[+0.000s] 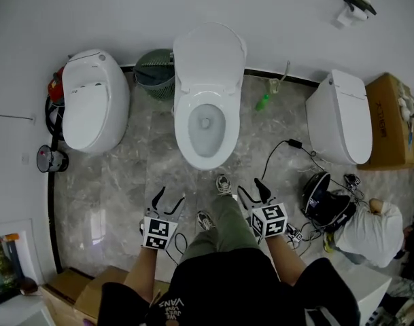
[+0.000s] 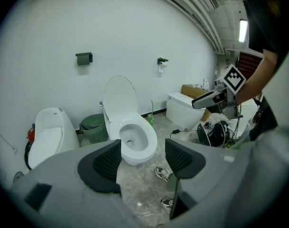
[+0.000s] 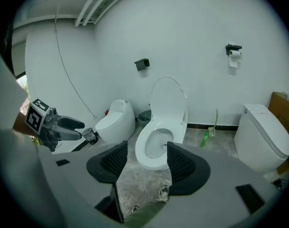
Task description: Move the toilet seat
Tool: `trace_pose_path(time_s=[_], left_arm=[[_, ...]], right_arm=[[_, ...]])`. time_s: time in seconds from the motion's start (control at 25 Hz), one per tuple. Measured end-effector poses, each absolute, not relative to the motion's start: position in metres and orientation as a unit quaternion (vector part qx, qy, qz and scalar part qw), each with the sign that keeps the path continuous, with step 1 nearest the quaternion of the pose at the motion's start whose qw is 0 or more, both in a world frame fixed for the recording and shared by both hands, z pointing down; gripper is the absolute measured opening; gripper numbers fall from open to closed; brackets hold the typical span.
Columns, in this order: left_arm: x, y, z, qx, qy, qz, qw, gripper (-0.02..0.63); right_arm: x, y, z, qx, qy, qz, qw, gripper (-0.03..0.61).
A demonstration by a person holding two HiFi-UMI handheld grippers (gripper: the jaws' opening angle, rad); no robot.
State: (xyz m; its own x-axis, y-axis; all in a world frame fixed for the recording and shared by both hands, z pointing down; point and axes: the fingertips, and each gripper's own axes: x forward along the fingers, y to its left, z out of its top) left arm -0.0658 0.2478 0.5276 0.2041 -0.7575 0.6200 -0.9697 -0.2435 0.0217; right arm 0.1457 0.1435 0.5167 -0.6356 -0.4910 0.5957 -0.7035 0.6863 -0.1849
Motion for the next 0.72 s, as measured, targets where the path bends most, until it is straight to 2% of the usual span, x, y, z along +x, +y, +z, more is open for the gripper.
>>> trace_pose_path(time_s=[0.44, 0.72], left_arm=[[-0.082, 0.220, 0.649, 0.730, -0.552, 0.303, 0.265, 0.290], [-0.083, 0.184, 0.715, 0.725, -0.548, 0.290, 0.300, 0.291]], right_arm=[[0.123, 0.111, 0.629, 0.311, -0.862, 0.253, 0.311, 0.253], [0.107, 0.089, 0.705, 0.304, -0.856, 0.284, 0.308, 0.258]])
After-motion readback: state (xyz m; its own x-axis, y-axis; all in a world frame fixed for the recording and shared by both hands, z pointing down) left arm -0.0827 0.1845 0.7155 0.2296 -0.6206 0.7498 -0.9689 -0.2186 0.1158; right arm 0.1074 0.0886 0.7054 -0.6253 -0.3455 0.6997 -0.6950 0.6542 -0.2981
